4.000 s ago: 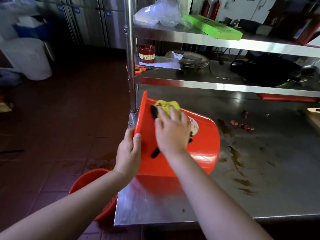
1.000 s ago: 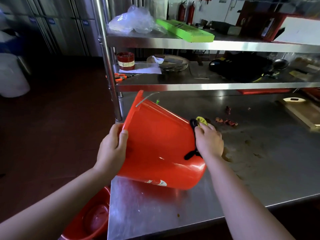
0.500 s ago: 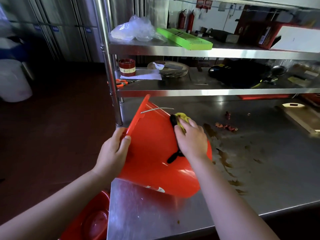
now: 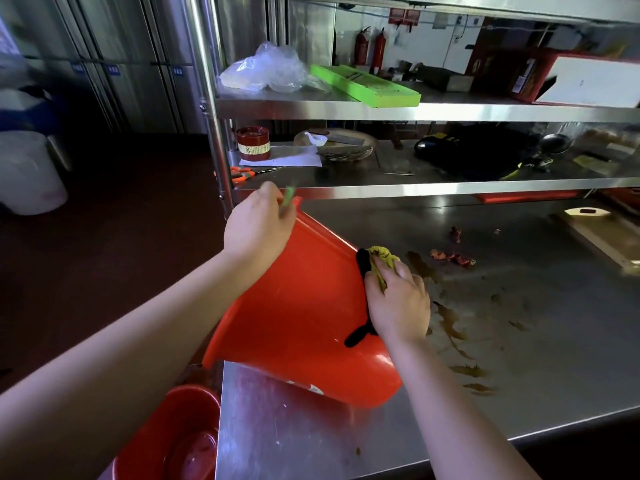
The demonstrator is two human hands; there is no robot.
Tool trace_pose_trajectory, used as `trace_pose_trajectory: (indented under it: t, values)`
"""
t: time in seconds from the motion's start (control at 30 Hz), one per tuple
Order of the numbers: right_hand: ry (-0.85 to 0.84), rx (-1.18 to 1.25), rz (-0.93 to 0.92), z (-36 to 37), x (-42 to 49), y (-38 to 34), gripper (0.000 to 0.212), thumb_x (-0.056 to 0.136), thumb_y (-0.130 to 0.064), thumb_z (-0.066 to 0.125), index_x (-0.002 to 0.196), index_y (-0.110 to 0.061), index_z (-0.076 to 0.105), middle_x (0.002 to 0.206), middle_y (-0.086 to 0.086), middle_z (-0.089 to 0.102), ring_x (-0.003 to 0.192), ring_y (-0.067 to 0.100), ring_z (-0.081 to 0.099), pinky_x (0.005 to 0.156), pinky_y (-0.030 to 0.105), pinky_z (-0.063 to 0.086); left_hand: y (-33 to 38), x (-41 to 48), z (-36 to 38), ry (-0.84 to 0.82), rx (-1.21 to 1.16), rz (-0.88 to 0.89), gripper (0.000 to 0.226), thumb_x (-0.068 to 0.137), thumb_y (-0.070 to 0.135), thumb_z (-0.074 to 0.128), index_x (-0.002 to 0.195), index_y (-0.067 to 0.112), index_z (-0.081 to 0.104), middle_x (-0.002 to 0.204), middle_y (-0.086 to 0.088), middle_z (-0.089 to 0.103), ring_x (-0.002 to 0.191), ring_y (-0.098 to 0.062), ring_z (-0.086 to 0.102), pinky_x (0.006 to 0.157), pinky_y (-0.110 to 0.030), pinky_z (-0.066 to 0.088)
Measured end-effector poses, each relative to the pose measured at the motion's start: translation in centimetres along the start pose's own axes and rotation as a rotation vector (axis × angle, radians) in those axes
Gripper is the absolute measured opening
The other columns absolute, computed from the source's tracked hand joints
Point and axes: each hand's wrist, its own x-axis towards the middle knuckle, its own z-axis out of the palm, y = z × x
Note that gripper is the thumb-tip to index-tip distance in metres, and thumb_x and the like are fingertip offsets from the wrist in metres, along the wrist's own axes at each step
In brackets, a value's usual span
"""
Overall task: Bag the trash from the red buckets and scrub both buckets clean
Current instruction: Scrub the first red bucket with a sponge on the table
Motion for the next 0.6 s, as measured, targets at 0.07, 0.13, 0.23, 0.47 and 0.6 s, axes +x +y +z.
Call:
trace_pose_trajectory:
  t: [0.07,0.13,0.23,0.47,0.6]
  values:
    - [0.009,0.008,0.015,0.0,-0.1,0.2,0.042,0.095,-0.043,0.04,0.136,-0.038,0.047,0.146,-0.008,0.041,0.119,0.023,0.044,0.098,0.037,0.035,0.1,-0.1,0.0,0.128,-0.084,-0.026,0.039,0.09,0.03,0.035,0.12,0.008,0.045,0.113,-0.012,0.052,0.107,-0.031,0.049,0.087,-0.039,0.043]
    - [0.027,0.006,0.018,0.2,-0.3,0.3,0.042,0.095,-0.042,0.041,0.136,-0.038,0.048,0.145,-0.008,0.042,0.117,0.023,0.045,0.097,0.037,0.035,0.4,0.0,-0.4,0.161,0.046,0.08,0.06,0.08,0.035,0.025,0.13,0.006,0.041,0.13,-0.014,0.042,0.126,-0.033,0.033,0.107,-0.043,0.03]
    - [0.055,-0.015,-0.011,0.4,-0.5,0.1,0.042,0.094,-0.041,0.042,0.135,-0.038,0.05,0.144,-0.008,0.043,0.115,0.024,0.047,0.095,0.037,0.037,0.9,0.4,-0.2,-0.017,0.389,0.174,0.04,0.092,0.021,0.027,0.122,0.006,0.049,0.109,-0.011,0.058,0.107,-0.033,0.051,0.086,-0.042,0.042]
    - [0.096,-0.032,-0.015,0.6,-0.9,0.6,0.04,0.094,-0.039,0.046,0.133,-0.033,0.053,0.143,-0.003,0.046,0.117,0.027,0.048,0.095,0.041,0.038,0.5,1.9,-1.2,-0.526,0.137,-0.121,0.036,0.103,0.018,0.027,0.131,0.006,0.047,0.118,-0.017,0.056,0.096,-0.025,0.054,0.092,-0.039,0.046]
    - [0.054,0.014,0.116,0.9,-0.3,-1.1,0.04,0.096,-0.039,0.042,0.134,-0.034,0.051,0.145,-0.006,0.042,0.12,0.029,0.043,0.096,0.041,0.033,0.6,-0.4,-1.7,-0.467,0.099,-0.171,0.037,0.103,0.024,0.028,0.129,0.007,0.047,0.117,-0.016,0.057,0.095,-0.029,0.058,0.085,-0.04,0.048]
